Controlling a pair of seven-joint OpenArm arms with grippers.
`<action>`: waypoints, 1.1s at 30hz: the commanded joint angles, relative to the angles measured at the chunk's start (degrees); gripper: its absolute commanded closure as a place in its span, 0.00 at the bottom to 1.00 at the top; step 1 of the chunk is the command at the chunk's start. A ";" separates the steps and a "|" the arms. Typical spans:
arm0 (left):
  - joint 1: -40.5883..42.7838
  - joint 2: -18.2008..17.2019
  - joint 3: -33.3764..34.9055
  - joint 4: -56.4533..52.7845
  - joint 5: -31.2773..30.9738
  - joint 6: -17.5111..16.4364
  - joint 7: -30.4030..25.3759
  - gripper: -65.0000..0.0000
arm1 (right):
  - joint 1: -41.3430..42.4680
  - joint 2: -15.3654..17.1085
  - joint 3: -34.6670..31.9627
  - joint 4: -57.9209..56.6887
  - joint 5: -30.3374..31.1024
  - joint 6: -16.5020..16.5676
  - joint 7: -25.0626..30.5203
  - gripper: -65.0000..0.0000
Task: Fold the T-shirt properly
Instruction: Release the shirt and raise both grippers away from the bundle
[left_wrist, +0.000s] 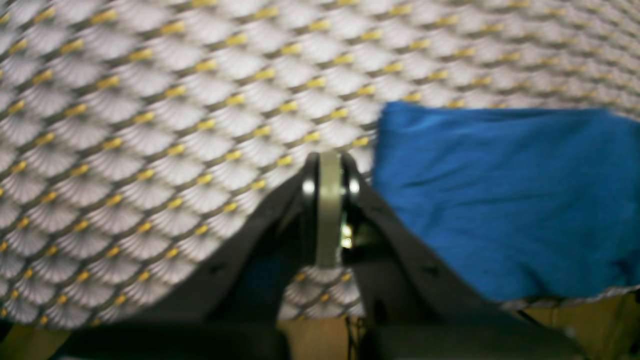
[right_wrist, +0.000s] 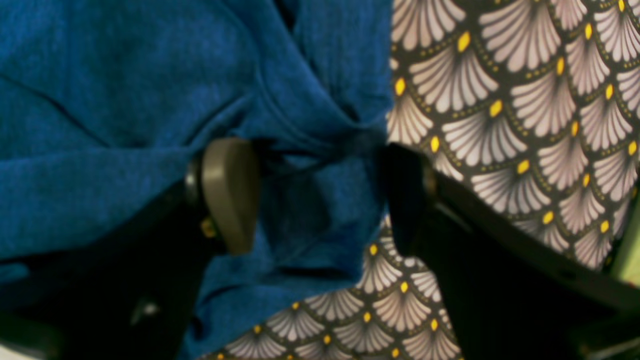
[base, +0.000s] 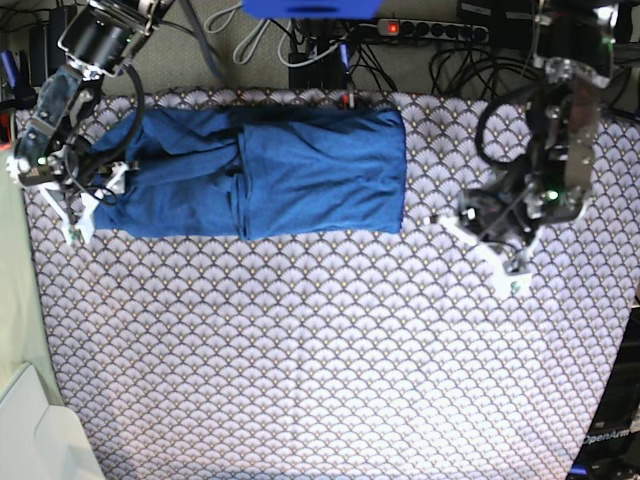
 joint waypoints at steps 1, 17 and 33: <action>-1.01 -0.63 -0.76 0.90 -0.61 0.44 -0.30 1.00 | 0.09 -0.43 -0.27 -0.06 -0.34 0.41 -0.74 0.50; 8.93 -6.70 -17.28 0.90 -0.61 0.35 -0.39 1.00 | 0.27 -3.42 -0.62 11.81 -0.34 0.41 -8.13 1.00; 12.18 -9.16 -27.83 0.90 -0.08 0.35 -0.47 1.00 | -3.07 -13.08 -11.26 26.76 -0.34 0.41 -15.64 1.00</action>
